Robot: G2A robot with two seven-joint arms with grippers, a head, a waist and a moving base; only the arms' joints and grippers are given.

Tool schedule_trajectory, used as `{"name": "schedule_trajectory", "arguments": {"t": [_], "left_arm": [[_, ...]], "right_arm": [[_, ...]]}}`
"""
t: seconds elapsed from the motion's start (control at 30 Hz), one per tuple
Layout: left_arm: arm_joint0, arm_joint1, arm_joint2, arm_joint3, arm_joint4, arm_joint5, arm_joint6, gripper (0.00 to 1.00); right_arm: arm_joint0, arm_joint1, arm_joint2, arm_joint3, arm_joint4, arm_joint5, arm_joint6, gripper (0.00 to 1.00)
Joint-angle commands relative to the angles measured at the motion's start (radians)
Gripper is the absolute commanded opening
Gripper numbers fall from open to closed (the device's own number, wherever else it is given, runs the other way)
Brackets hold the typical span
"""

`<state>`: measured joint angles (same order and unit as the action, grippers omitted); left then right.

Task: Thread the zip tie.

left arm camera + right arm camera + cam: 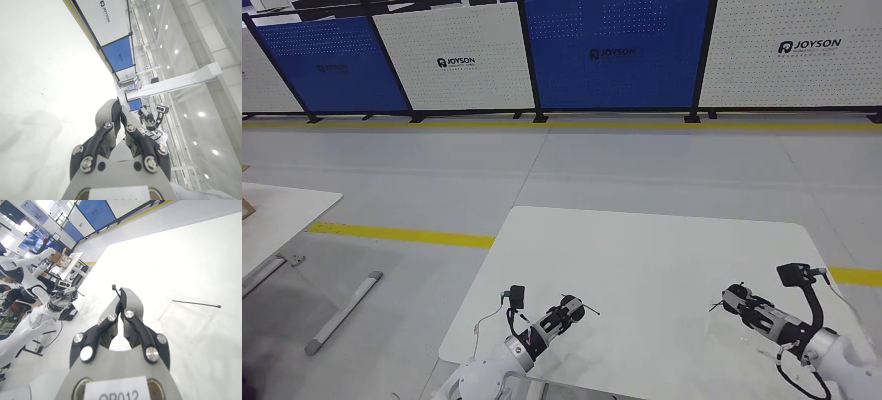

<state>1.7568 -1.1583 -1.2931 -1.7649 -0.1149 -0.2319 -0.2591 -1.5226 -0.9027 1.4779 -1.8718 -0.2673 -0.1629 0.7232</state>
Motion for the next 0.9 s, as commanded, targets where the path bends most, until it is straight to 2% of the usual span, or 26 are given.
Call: {"name": "schedule_trajectory", "arguments": {"t": [0.0,0.07,0.2,0.37,0.47,0.5,0.57,0.87], "left_arm": [[0.0,0.0,0.0,0.0,0.0,0.0,0.0,0.0],[0.0,0.0,0.0,0.0,0.0,0.0,0.0,0.0],[0.0,0.0,0.0,0.0,0.0,0.0,0.0,0.0],[0.0,0.0,0.0,0.0,0.0,0.0,0.0,0.0],[0.0,0.0,0.0,0.0,0.0,0.0,0.0,0.0],[0.0,0.0,0.0,0.0,0.0,0.0,0.0,0.0],[0.0,0.0,0.0,0.0,0.0,0.0,0.0,0.0],[0.0,0.0,0.0,0.0,0.0,0.0,0.0,0.0]], "right_arm": [[-0.004,-0.002,-0.005,0.0,-0.008,0.008,-0.021,0.0],[-0.014,-0.008,-0.024,-0.009,-0.015,0.017,-0.089,0.0],[-0.023,-0.022,-0.066,-0.007,0.016,-0.004,-0.208,0.0],[-0.019,-0.044,-0.159,-0.061,-0.042,0.075,-0.352,0.0],[0.016,-0.061,-0.226,-0.038,-0.048,0.152,-0.413,0.0],[0.033,-0.068,-0.257,-0.02,-0.041,0.182,-0.417,0.0],[0.079,-0.078,-0.306,0.013,-0.04,0.207,-0.373,0.0],[0.079,-0.078,-0.306,0.013,-0.04,0.207,-0.373,0.0]]}}
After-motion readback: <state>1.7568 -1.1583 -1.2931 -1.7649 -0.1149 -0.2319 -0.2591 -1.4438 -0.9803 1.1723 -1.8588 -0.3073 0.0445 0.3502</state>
